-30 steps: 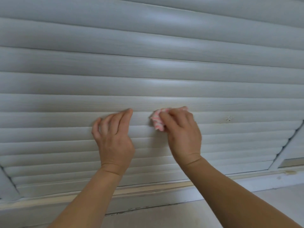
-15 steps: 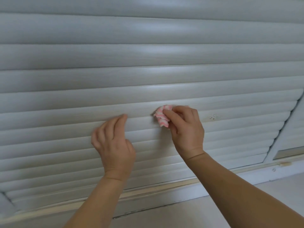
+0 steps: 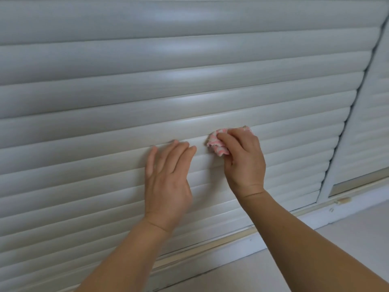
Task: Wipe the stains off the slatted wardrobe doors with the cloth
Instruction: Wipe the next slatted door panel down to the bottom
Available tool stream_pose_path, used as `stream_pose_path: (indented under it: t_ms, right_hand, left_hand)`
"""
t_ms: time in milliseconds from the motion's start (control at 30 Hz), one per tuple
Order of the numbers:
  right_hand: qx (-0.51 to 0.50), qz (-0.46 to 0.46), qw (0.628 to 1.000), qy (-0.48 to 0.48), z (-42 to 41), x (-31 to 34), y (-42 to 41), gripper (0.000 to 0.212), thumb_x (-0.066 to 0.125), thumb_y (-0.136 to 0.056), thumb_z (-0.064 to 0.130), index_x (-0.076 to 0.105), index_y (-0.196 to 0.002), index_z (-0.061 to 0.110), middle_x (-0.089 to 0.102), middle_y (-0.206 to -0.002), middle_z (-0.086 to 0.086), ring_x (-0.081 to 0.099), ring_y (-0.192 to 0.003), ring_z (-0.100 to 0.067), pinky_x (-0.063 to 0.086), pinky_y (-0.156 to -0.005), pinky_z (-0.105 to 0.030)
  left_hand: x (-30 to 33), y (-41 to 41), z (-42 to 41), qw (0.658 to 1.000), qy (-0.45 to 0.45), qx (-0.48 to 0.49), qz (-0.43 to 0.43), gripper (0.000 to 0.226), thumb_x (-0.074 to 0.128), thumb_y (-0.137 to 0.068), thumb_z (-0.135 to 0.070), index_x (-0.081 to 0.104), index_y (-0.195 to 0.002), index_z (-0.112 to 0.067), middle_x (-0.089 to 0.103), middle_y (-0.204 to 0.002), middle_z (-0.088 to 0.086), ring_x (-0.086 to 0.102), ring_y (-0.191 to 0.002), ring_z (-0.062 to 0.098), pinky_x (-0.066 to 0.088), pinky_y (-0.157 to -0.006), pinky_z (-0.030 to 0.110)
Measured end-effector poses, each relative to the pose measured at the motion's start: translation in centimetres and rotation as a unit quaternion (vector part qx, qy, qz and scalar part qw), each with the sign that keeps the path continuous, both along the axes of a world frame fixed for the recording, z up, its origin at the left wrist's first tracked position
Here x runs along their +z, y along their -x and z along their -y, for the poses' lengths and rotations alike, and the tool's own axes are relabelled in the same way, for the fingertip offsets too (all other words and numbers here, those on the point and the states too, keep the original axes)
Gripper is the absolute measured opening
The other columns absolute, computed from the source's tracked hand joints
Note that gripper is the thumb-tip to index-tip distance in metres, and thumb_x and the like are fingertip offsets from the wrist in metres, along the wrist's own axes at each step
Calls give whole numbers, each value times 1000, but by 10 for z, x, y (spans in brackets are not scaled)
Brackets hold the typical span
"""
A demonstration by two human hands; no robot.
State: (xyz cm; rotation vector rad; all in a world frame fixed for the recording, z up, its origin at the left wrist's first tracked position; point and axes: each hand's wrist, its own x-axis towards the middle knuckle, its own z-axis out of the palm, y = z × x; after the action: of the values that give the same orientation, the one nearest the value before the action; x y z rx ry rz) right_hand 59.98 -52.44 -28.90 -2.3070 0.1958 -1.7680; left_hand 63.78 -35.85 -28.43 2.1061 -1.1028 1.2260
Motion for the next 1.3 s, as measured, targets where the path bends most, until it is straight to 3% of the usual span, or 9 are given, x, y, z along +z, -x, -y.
stream_pose_path:
  t_ms: [133, 433, 633, 767, 933, 1067, 1133, 1200, 1300]
  right_hand:
    - [-28, 13, 997, -67, 37, -1, 9, 34, 61, -74, -2, 71, -105, 9, 66, -107, -10, 43, -100, -22, 46, -77, -36]
    - [-65, 75, 937, -334, 81, -8, 19, 34, 47, -95, 16, 60, -126, 20, 53, -130, 2, 47, -120, -21, 30, -90, -19]
    - [-48, 68, 982, -171, 40, -34, 2, 36, 47, -84, 22, 66, -114, 13, 61, -117, -12, 47, -107, -25, 42, -87, -32]
    - [-31, 42, 999, 13, 4, -47, -12, 29, 56, -84, 17, 57, -113, 21, 55, -114, -2, 51, -105, -27, 48, -78, -37]
    - [-51, 15, 996, 68, 0, -42, -11, 25, 57, -82, 20, 67, -105, 24, 59, -108, -1, 49, -101, -26, 49, -66, -32]
    - [-62, 4, 998, -20, 41, -39, 2, 26, 56, -81, 22, 61, -105, 28, 48, -111, 2, 44, -103, -26, 43, -69, -29]
    - [-92, 4, 990, -102, 56, -37, 9, 22, 59, -82, 22, 68, -101, 28, 51, -110, 8, 43, -106, -11, 37, -72, -24]
    - [-131, 23, 969, -210, 67, -30, 9, 18, 60, -85, 25, 67, -97, 36, 48, -104, 22, 40, -99, 14, 37, -75, -24]
    - [-201, 66, 928, -308, 78, -18, 8, 18, 59, -84, 20, 67, -95, 32, 49, -97, 17, 48, -90, 12, 33, -76, -12]
  left_hand:
    - [3, 0, 19, 999, -32, 21, 23, 56, 35, -72, -4, 61, -121, -12, 60, -125, 3, 44, -124, 19, 21, -108, 52]
    - [4, -5, 30, 998, -10, 51, 48, 57, 39, -68, 1, 63, -118, -12, 63, -118, 1, 48, -110, 20, 27, -101, 42]
    - [2, -6, 32, 997, -9, 57, 51, 56, 40, -68, 0, 63, -117, -12, 63, -117, 1, 48, -110, 20, 31, -98, 45]
    - [3, -7, 31, 996, -18, 62, 63, 53, 41, -70, -4, 63, -118, -13, 63, -119, 1, 49, -111, 21, 31, -98, 46]
    - [0, -8, 30, 994, -23, 76, 80, 54, 45, -69, -2, 62, -119, -14, 62, -121, 0, 48, -114, 19, 28, -99, 46]
    - [-2, -12, 28, 992, -25, 75, 101, 55, 45, -69, 3, 62, -119, -12, 62, -121, 2, 47, -115, 19, 27, -101, 47]
    - [-3, -13, 28, 991, -22, 74, 111, 54, 45, -70, 5, 63, -118, -12, 62, -121, 2, 48, -115, 20, 27, -101, 47]
    - [-4, -14, 29, 990, -17, 74, 116, 53, 46, -70, 6, 64, -117, -12, 63, -121, 2, 49, -115, 20, 27, -101, 47]
    - [-5, -14, 30, 990, -12, 74, 120, 51, 44, -73, 5, 64, -117, -12, 63, -120, 3, 49, -115, 20, 27, -100, 47]
